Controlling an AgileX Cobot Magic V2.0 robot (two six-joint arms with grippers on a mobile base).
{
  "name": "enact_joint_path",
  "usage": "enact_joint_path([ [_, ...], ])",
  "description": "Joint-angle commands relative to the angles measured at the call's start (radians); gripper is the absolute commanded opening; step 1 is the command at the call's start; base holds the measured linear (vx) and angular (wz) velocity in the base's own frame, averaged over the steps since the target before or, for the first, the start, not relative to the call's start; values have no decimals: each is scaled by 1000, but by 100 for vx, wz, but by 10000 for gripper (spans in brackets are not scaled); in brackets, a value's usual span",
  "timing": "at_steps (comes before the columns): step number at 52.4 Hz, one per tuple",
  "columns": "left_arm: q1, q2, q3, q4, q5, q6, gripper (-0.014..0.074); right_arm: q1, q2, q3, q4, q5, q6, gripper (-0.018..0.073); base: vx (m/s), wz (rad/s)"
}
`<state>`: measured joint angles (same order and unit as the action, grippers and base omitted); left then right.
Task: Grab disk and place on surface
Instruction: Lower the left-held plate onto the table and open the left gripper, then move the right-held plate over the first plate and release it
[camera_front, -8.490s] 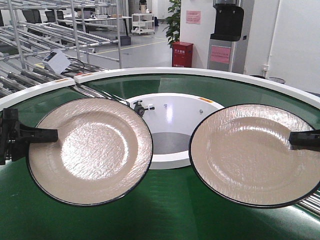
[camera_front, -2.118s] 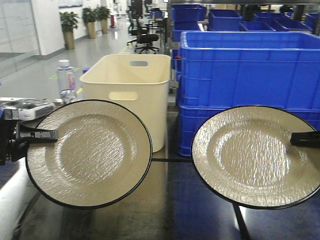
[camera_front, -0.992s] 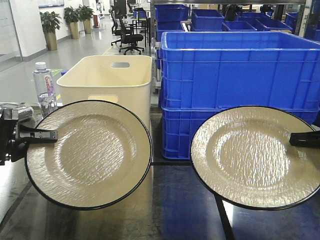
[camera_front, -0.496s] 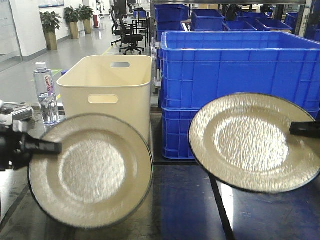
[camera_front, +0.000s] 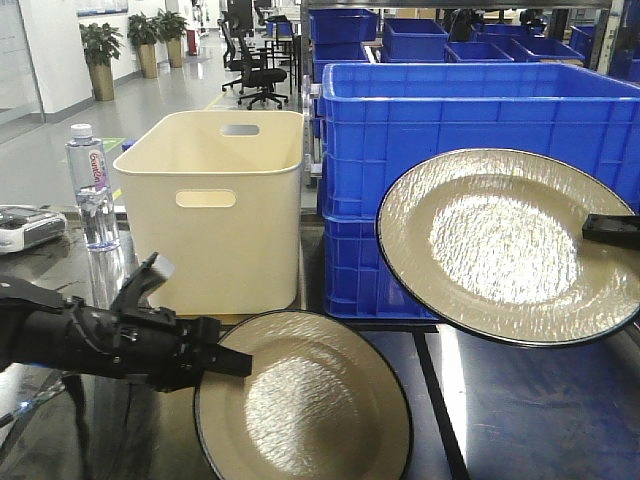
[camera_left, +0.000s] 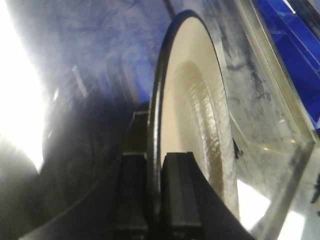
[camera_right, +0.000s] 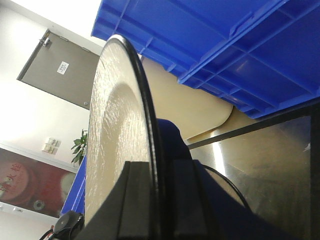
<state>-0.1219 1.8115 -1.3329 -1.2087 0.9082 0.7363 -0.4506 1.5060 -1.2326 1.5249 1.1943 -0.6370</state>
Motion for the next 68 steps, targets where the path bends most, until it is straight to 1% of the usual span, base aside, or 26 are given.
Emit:
enact_joint_path([
  [1,-21,-43,-30,-82,-65,81,41,-2,-47,-33,152,42,-2,-9,0,0],
  [6,-21,-43,-30,-83,-110,90,111,-2,-47,-33,152,43,-2,-9,0,0],
  [12,-18,-43,-30,-74,-156,102,233,-2,-47,-33,152,43,-2,-9,0,0],
  [14,-18,-43,-30,-70,-166,107,288,-2,-47,-33,152,43,-2,-9,0,0],
  [24,-18,-43,-30,14,-243,107,529,-2,-47,-33,142,37,-15,-9,0,0],
  [29,-16,-46,-32,47,-273,107,591,-2,-47,-33,129,36,-15,-9,0,0],
  [33,-12,-57,-33,80,-305,107,610,-2,-47,-33,116,35,-17,-9,0,0],
  [39,12,-93,-33,127,-354,107,608,4,-47,-33,83,35,-44,-9,0,0],
  [44,50,-147,-33,150,-372,107,600,41,-47,-33,38,-1,-57,-9,0,0],
  [48,79,-199,-33,164,-372,107,587,102,-47,-33,-14,-66,-57,-9,0,0],
  [51,102,-245,-33,172,-362,107,570,166,-46,-33,-59,-123,-57,-9,0,0],
  [52,109,-263,-33,175,-357,107,560,174,-45,-33,-71,-138,-57,-9,0,0],
  [55,124,-308,-33,187,-345,107,526,238,-41,-33,-106,-202,-57,-9,0,0],
  [58,138,-360,-33,193,-324,107,464,305,-32,-33,-129,-273,-55,-9,0,0],
  [62,150,-428,-33,213,-302,107,347,399,-13,-33,-124,-361,-47,-9,0,0],
  [65,152,-472,-33,219,-290,104,232,458,9,-33,-116,-431,-46,-9,0,0],
  [68,152,-507,-33,226,-283,104,97,523,35,-33,-116,-495,-54,-9,0,0],
])
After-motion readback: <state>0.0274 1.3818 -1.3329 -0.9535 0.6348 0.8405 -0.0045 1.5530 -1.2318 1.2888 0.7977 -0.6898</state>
